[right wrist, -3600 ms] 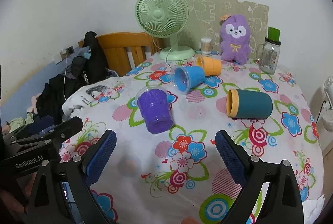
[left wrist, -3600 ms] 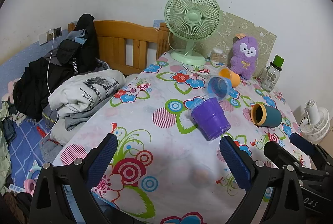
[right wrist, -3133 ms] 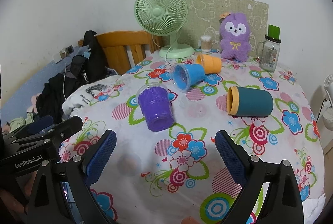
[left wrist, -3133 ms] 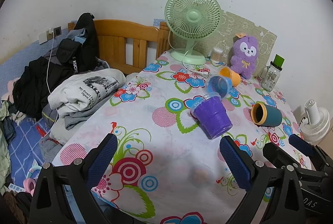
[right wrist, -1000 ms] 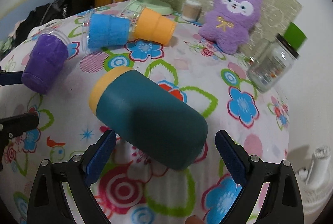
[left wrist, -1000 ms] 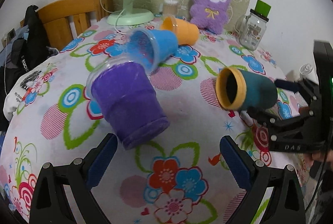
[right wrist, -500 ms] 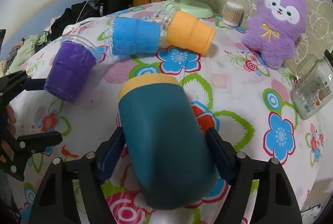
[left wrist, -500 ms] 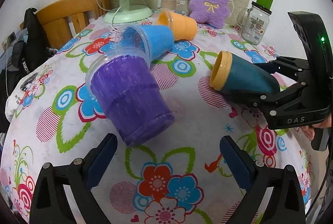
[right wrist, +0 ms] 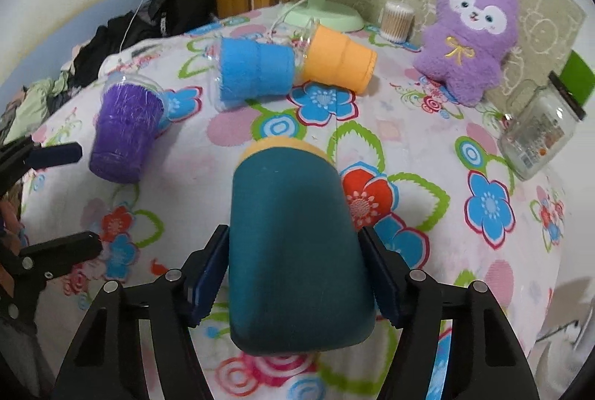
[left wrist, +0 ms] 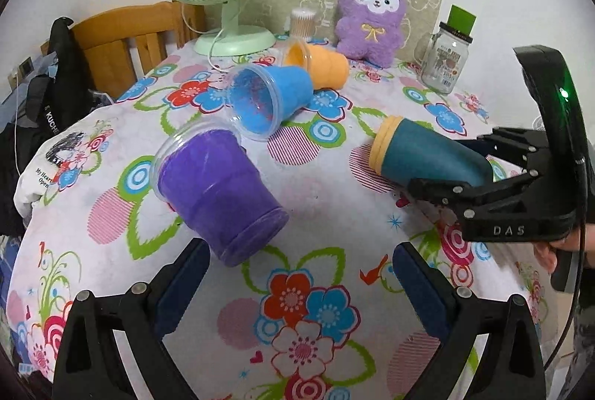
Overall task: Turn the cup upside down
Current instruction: 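Lift the teal cup with the right gripper and rotate it rim-down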
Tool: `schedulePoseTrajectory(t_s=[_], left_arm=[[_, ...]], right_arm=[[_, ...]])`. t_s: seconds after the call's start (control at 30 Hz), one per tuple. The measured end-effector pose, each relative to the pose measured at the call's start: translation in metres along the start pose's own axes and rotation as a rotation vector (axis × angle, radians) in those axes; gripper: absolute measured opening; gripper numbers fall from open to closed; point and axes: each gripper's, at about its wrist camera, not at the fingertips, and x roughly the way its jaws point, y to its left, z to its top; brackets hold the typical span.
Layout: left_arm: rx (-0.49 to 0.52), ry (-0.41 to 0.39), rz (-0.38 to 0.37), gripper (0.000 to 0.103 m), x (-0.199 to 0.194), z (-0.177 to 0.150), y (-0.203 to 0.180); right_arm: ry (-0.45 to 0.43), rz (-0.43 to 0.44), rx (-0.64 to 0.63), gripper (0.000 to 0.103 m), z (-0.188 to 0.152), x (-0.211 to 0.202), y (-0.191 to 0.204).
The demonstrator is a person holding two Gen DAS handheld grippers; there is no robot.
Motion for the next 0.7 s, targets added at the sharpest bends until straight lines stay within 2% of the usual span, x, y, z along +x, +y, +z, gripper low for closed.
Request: schedulePoseTrajectory(t_s=[0.37,0.57,0.63,0.7], left_arm=[[0.008,-0.017,-0.034,0.100,-0.038,-0.029,0.011],[0.012,-0.017,-0.035,0.100,-0.057,-0.051,0.024],[0.003,-0.010,-0.031,0.100,-0.060,-0.059,0.032],[-0.006,0.000,-0.024,0.100,-0.062,-0.067,0.038]], right_arm=[[-0.115,-0.093,0.148,0.068,-0.021,-0.039,0.055],[-0.199,-0.250,0.178,0.068,-0.034,-0.060,0.104],[-0.218,-0.259,0.197,0.068,-0.038,-0.063,0.115],[-0.236,-0.305,0.220,0.068,-0.042,-0.064,0.127]])
